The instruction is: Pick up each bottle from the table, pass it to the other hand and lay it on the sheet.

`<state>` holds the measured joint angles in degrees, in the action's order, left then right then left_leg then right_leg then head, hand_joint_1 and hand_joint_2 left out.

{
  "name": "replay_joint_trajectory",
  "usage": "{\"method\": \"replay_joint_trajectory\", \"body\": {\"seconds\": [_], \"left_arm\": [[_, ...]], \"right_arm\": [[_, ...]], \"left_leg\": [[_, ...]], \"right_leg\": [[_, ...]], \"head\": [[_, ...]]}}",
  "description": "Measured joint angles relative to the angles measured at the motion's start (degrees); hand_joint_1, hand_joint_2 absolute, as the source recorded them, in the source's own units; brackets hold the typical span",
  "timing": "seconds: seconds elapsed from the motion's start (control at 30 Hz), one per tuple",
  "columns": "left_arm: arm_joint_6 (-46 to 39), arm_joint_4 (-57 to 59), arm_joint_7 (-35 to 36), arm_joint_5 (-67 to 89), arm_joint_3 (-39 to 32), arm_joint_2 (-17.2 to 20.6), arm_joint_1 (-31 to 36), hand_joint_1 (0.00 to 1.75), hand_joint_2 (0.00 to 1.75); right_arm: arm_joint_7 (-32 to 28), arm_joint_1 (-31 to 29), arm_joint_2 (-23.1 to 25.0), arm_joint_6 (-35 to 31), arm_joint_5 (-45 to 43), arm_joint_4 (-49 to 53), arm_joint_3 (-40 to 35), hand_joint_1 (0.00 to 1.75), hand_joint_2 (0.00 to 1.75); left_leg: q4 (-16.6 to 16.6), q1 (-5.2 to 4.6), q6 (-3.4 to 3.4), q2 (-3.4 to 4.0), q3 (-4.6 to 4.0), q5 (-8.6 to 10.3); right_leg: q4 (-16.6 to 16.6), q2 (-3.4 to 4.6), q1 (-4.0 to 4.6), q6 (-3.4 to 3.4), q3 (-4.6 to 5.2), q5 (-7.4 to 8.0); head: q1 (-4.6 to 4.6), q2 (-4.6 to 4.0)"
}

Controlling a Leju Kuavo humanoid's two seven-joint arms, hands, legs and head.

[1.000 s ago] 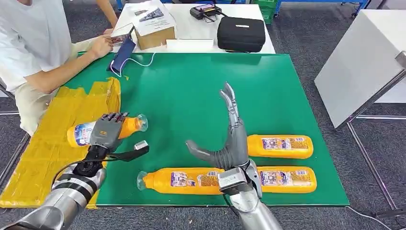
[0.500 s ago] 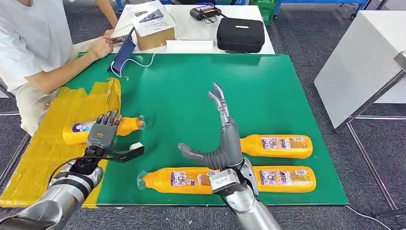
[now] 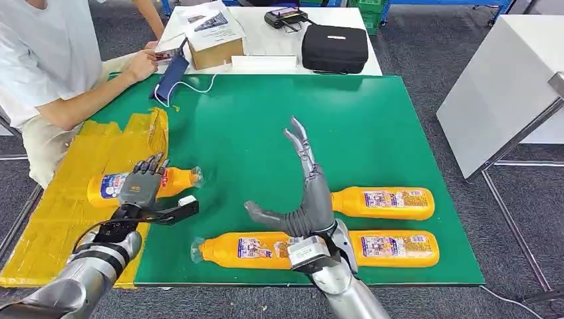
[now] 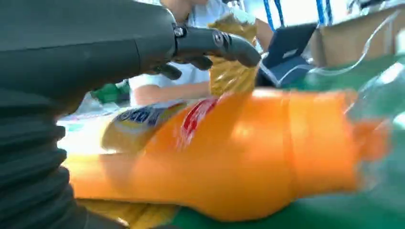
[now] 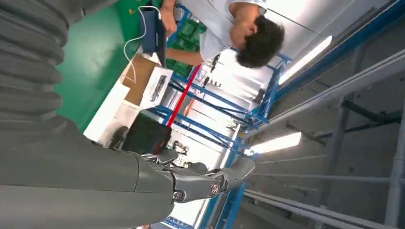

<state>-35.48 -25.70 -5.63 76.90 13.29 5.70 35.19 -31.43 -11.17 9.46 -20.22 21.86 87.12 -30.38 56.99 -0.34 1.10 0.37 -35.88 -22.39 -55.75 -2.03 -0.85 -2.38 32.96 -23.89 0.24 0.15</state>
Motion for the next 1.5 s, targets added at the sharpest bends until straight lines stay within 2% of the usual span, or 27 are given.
{"method": "replay_joint_trajectory", "body": {"seconds": [0.07, 0.17, 0.27, 0.43, 0.47, 0.6, 0.73, 0.87, 1.13, 1.17, 1.5], "left_arm": [[-2.0, -1.3, -8.5, -8.7, -2.2, -1.0, -1.6, 0.00, 1.75], [2.3, -9.0, -20.9, -25.1, -6.1, -3.1, -5.6, 0.00, 1.75], [12.1, -19.1, -24.4, -36.6, -7.3, -4.3, -10.0, 0.00, 1.75], [22.6, -31.5, -27.7, -48.8, -9.5, -4.3, -16.0, 0.00, 1.75], [23.8, -33.4, -28.1, -50.1, -10.0, -4.3, -17.0, 0.00, 0.00], [25.7, -38.8, -28.6, -51.8, -11.5, -4.3, -19.6, 0.00, 0.00], [29.3, -42.4, -29.0, -55.7, -13.1, -4.8, -21.2, 0.00, 0.00], [31.8, -44.4, -28.6, -58.0, -14.4, -5.6, -22.0, 0.00, 0.00], [33.2, -44.5, -27.8, -59.6, -15.1, -6.5, -22.0, 0.00, 0.00], [33.7, -44.5, -27.5, -60.4, -15.4, -6.6, -22.0, 0.00, 1.75], [33.9, -44.5, -25.3, -61.3, -15.6, -7.8, -22.1, 0.00, 1.75]], "right_arm": [[0.2, 0.0, -0.4, -0.2, 1.4, -0.4, -0.3, 0.00, 1.75], [1.3, 0.0, -0.9, -0.5, 4.7, -1.3, -0.7, 0.00, 1.75], [2.7, -0.1, -1.5, -0.2, 7.3, -2.4, -1.0, 0.00, 1.75], [7.0, -0.9, -2.6, 3.8, 14.8, -4.1, -3.4, 0.00, 1.75], [7.8, -1.2, -2.8, 4.2, 16.2, -4.5, -4.2, 0.00, 1.75], [9.2, -1.7, -3.5, 4.7, 18.9, -5.5, -6.2, 0.00, 1.75], [13.0, -4.0, -4.7, 6.9, 26.8, -8.8, -9.2, 0.00, 1.75], [14.2, -7.1, -5.8, 8.8, 32.1, -14.6, -13.5, 0.00, 1.75], [14.8, -10.0, -7.2, 8.9, 34.0, -21.3, -18.1, 0.00, 1.75], [15.5, -10.4, -7.2, 9.0, 34.6, -22.0, -18.6, 0.00, 1.75], [20.2, -12.7, -7.2, 8.2, 37.3, -31.6, -20.8, 0.00, 1.75]], "left_leg": [[0.0, 0.00, 0.00, 0.00, -0.01, 0.00], [0.0, -0.02, 0.01, -0.01, -0.06, -0.01], [0.0, -0.03, 0.01, 0.02, -0.12, -0.03], [0.0, 0.02, -0.01, 0.05, -0.16, -0.04], [0.0, 0.04, -0.01, 0.05, -0.15, -0.04], [0.0, 0.06, -0.02, 0.02, -0.16, -0.03], [0.0, 0.05, -0.01, 0.04, -0.16, -0.02], [0.0, 0.04, 0.00, -0.01, -0.16, -0.01], [0.0, 0.04, 0.00, 0.00, -0.16, -0.01], [0.0, 0.04, 0.00, 0.02, -0.16, -0.01], [0.0, 0.03, 0.00, 0.00, -0.17, -0.01]], "right_leg": [[0.0, 0.00, -0.01, 0.00, 0.02, 0.00], [0.0, 0.00, -0.02, 0.00, 0.03, 0.00], [0.0, 0.02, -0.02, 0.00, 0.08, 0.00], [0.0, 0.03, 0.03, 0.01, 0.17, -0.01], [0.0, 0.02, 0.05, 0.02, 0.19, -0.02], [0.0, 0.01, 0.06, 0.03, 0.18, -0.03], [0.0, 0.02, 0.05, 0.03, 0.17, -0.02], [0.0, 0.00, 0.04, 0.02, 0.14, -0.01], [0.0, 0.00, 0.05, 0.01, 0.16, 0.00], [0.0, 0.01, 0.05, 0.01, 0.17, 0.00], [0.0, 0.00, 0.04, 0.01, 0.16, -0.01]], "head": [[-0.02, 0.00], [-0.02, 0.00], [0.02, 0.00], [0.00, 0.00], [-0.02, 0.00], [-0.02, 0.00], [0.00, 0.00], [0.00, 0.00], [0.00, 0.00], [-0.02, 0.00], [0.00, 0.00]]}}
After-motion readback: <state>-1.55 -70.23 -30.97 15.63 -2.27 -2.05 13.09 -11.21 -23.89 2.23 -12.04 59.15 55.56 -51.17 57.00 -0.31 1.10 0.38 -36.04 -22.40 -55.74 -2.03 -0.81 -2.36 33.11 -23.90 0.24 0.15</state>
